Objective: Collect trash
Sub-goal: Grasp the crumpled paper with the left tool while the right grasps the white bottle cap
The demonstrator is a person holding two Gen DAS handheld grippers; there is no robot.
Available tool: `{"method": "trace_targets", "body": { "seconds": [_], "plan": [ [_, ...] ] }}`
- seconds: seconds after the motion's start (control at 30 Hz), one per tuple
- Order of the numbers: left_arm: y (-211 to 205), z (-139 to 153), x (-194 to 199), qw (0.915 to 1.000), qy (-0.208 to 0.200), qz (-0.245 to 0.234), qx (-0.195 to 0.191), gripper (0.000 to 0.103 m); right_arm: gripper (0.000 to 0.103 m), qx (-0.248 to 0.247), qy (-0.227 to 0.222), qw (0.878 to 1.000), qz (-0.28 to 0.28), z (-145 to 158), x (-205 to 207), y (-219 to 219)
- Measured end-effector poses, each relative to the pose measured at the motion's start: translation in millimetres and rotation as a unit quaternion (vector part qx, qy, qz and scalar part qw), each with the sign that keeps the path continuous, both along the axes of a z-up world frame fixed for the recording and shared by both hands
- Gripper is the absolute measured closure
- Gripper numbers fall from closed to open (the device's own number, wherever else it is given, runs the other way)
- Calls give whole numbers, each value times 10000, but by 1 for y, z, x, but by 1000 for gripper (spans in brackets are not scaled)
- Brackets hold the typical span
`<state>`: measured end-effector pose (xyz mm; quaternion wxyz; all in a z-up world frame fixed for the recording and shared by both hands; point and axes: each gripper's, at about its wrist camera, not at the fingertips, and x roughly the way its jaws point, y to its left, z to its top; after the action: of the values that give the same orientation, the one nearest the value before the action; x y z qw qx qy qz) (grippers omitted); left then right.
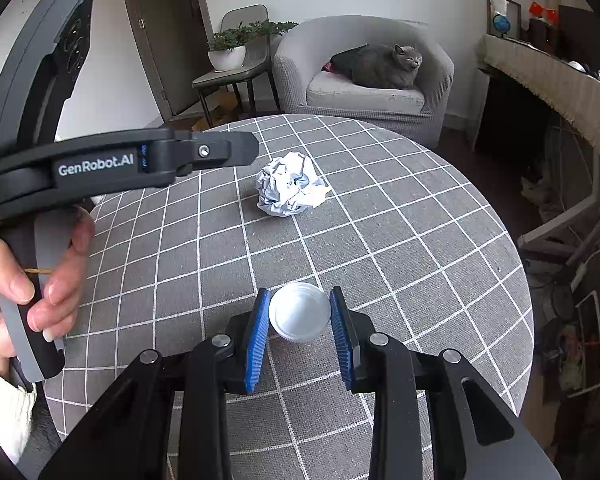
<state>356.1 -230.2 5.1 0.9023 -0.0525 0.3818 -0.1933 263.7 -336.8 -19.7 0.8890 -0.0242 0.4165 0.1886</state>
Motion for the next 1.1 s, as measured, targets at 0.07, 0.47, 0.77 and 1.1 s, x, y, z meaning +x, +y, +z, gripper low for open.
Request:
{"method": "trace_targets", "body": {
  "seconds": [0.07,0.47,0.77,1.1],
  "plan": [
    [-5,-7,3,9999,87,25,42,31,72,34,2,10000,-14,1,1,-4],
    [-15,-25,20,9992,358,200,5,33,72,231,7,9996,-139,1,-3,-27],
    [-16,-31,27,9983,503,289,-70,46,72,275,33,9995,-156,-1,-5,-34],
    [-11,-28,20,9989,410,202,-63,60,72,282,70,9994,-176,-2,-4,-31]
  ]
}}
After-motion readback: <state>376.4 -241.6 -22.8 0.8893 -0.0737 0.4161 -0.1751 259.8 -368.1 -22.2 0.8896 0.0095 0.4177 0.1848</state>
